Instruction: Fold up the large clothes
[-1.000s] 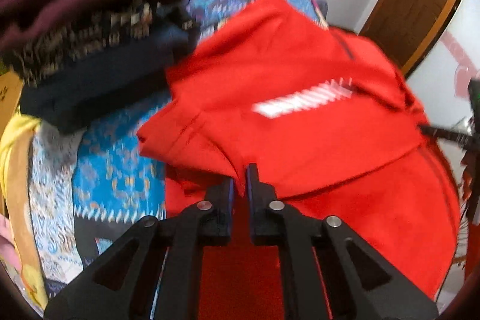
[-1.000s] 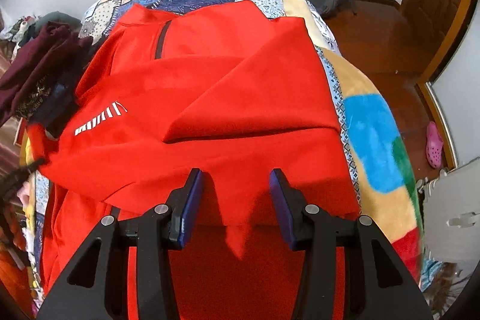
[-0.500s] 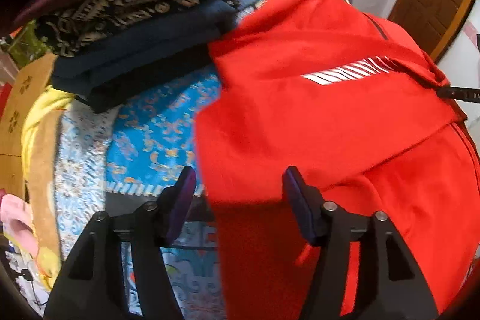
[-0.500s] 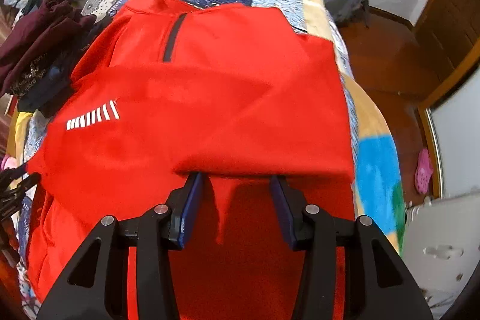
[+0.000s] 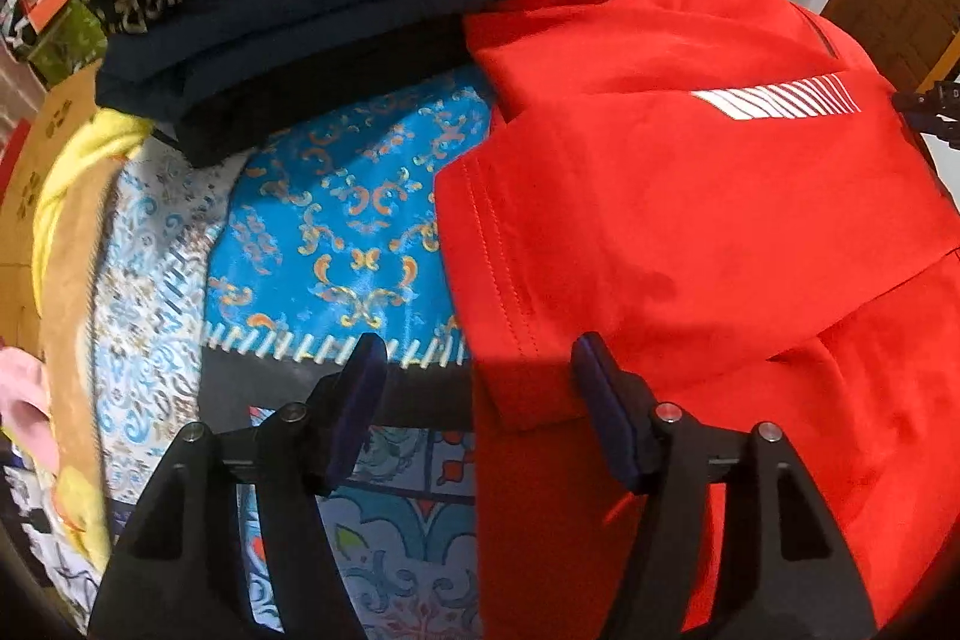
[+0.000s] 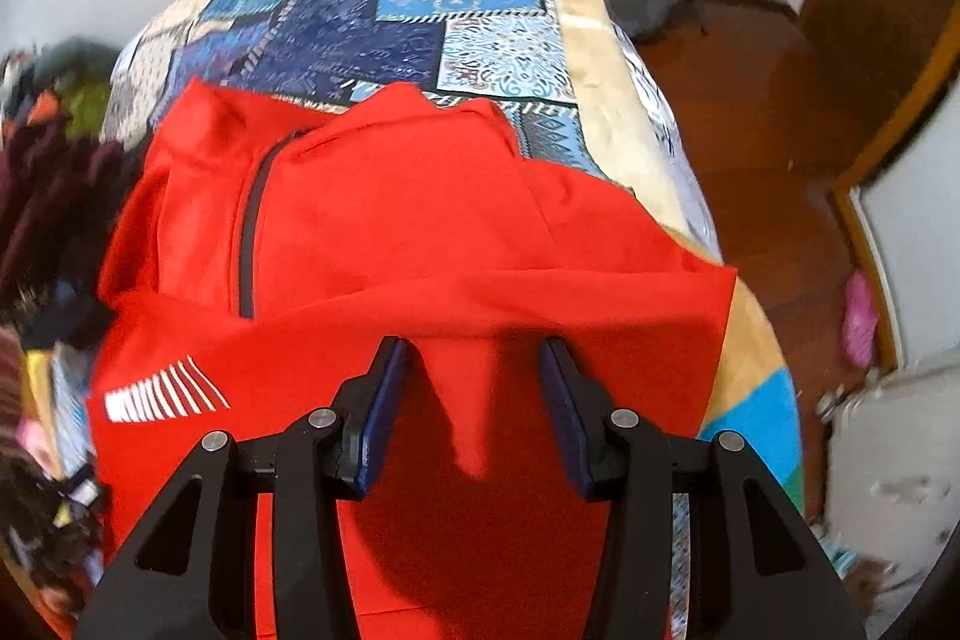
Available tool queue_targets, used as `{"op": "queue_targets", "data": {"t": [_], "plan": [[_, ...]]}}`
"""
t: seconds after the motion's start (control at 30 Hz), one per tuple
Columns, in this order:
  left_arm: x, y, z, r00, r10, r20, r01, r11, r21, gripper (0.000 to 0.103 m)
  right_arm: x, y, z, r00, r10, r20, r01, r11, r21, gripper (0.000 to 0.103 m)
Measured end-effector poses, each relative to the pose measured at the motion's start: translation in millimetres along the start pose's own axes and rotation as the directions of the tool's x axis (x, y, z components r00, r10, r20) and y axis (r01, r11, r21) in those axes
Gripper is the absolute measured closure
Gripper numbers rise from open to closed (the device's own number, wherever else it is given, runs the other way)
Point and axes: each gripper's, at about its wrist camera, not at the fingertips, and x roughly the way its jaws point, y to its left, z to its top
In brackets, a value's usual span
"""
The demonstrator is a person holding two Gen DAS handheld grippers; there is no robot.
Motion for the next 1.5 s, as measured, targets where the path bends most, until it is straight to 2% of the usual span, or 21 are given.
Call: {"op": "queue_targets", "data": {"t": [0.2, 0.3, 0.4, 0.53, 0.63, 0.77, 0.9, 1.0, 1.13, 1.4, 1.47, 1.5], "plan": [[-38, -9, 32, 0.993, -0.002, 0.117, -0.002, 0.999, 0.037, 0.039, -36, 4, -3, 0.996, -0.054, 0.065, 0.06, 0.994, -0.096, 0.06], [-60, -20, 56, 0.981, -0.019, 0.195, 0.006, 0.998, 0.07, 0.039, -58, 5, 1, 0.989, -0.088, 0.122, 0.105, 0.985, -0.141, 0.06], [-78, -41, 85, 0.963, -0.05, 0.266, 0.02, 0.993, 0.112, 0.039, -77, 2, 10, 0.981, -0.082, 0.175, 0.11, 0.982, -0.154, 0.06], [-87, -63, 118, 0.944, -0.092, 0.316, 0.041, 0.986, 0.162, 0.039, -92, -1, 18, 0.97, -0.068, 0.233, 0.103, 0.985, -0.14, 0.06], [-86, -78, 143, 0.937, -0.106, 0.333, 0.043, 0.98, 0.193, 0.039, -94, -2, 26, 0.968, -0.062, 0.243, 0.097, 0.986, -0.136, 0.06], [-73, -96, 176, 0.939, -0.121, 0.323, 0.05, 0.975, 0.217, 0.039, -85, 0, 36, 0.972, -0.046, 0.229, 0.079, 0.987, -0.136, 0.06], [-45, -114, 208, 0.947, -0.156, 0.281, 0.09, 0.968, 0.234, 0.039, -66, 9, 46, 0.978, -0.05, 0.203, 0.083, 0.984, -0.158, 0.06], [-30, -127, 222, 0.954, -0.148, 0.259, 0.082, 0.965, 0.248, 0.039, -49, 14, 55, 0.986, -0.046, 0.163, 0.074, 0.983, -0.166, 0.06], [-6, -144, 244, 0.957, -0.177, 0.228, 0.118, 0.961, 0.251, 0.039, -22, 21, 68, 0.993, -0.025, 0.116, 0.044, 0.985, -0.167, 0.06], [55, -145, 280, 0.974, -0.184, 0.129, 0.16, 0.971, 0.178, 0.039, 30, 23, 95, 0.999, 0.031, 0.02, -0.028, 0.994, -0.107, 0.06], [70, -135, 286, 0.979, -0.162, 0.12, 0.146, 0.981, 0.128, 0.039, 45, 18, 99, 0.999, 0.045, -0.004, -0.045, 0.997, -0.068, 0.06], [79, -127, 289, 0.979, -0.173, 0.112, 0.163, 0.982, 0.092, 0.038, 52, 15, 101, 0.998, 0.057, -0.022, -0.058, 0.997, -0.051, 0.06]]}}
